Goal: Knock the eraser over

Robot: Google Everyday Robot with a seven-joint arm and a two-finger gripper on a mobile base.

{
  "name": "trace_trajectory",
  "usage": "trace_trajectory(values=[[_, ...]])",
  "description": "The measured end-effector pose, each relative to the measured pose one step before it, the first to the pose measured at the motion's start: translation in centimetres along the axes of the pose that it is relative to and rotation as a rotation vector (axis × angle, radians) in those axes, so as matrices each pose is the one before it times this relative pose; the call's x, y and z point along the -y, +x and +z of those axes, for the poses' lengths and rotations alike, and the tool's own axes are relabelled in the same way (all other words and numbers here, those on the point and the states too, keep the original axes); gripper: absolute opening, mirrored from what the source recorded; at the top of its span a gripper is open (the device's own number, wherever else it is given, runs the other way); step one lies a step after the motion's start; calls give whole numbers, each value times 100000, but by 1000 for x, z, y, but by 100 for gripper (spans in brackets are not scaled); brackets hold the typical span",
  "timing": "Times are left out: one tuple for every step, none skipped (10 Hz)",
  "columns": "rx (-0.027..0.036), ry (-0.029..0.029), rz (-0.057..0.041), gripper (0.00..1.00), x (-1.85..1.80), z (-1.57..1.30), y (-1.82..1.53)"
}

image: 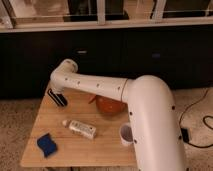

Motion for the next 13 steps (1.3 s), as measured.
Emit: trace_trajectory(values=[[96,149,34,80,75,-43,-42],[103,58,28,80,31,-19,-51],[184,54,4,80,34,-34,-113],[205,-58,103,80,-3,-11,-103],[326,-258,235,80,-65,13,-132],[17,-29,-116,80,-14,26,-61],[-131,3,-193,80,-18,29,7],[-139,53,69,80,12,-19,112],[-99,54,-53,80,13,4,40],[-115,17,-33,80,-4,7,60],[-86,30,44,80,8,-10,70],[-75,32,-12,80,3,-3,46],[-79,30,19,80,5,-11,58]])
